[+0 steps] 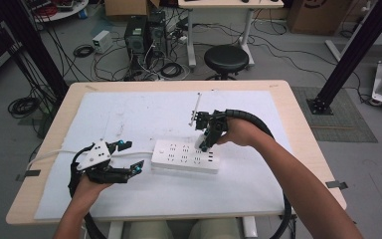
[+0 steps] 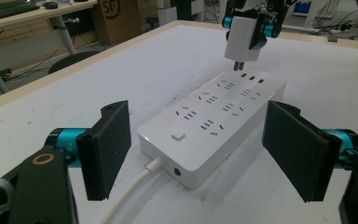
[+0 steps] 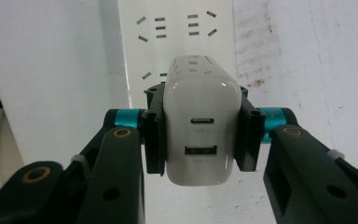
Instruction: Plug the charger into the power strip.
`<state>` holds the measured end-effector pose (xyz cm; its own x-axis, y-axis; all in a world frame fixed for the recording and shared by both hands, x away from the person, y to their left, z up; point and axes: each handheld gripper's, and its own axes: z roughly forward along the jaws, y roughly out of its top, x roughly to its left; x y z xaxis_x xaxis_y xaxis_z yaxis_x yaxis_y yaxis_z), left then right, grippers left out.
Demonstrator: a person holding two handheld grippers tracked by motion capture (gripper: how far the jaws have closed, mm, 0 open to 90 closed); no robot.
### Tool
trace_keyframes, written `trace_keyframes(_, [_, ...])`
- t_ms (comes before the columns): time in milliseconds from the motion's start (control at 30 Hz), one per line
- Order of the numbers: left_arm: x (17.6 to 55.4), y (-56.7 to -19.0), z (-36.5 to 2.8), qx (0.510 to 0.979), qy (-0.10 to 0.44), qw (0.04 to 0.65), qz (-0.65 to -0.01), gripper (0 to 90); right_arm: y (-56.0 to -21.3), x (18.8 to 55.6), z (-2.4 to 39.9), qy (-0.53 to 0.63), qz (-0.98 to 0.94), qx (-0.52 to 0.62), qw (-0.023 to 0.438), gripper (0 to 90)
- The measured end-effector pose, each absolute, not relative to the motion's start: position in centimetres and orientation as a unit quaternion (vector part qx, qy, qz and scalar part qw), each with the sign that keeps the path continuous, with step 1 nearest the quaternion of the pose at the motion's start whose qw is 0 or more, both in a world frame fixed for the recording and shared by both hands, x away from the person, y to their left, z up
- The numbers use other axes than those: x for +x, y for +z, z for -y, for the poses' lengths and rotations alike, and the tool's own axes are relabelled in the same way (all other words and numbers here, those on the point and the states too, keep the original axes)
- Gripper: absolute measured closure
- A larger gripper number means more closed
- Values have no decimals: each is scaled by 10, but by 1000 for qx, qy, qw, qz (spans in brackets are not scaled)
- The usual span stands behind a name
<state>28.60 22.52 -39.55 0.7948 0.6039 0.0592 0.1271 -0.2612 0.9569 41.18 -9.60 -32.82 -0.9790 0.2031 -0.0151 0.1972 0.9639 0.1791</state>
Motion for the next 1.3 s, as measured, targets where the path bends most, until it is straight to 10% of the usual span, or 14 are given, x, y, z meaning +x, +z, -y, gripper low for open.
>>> trace_keyframes(1300, [285,-403,-232,764,212,558,-246,239,-351,421,64,21,-998,56,19,637])
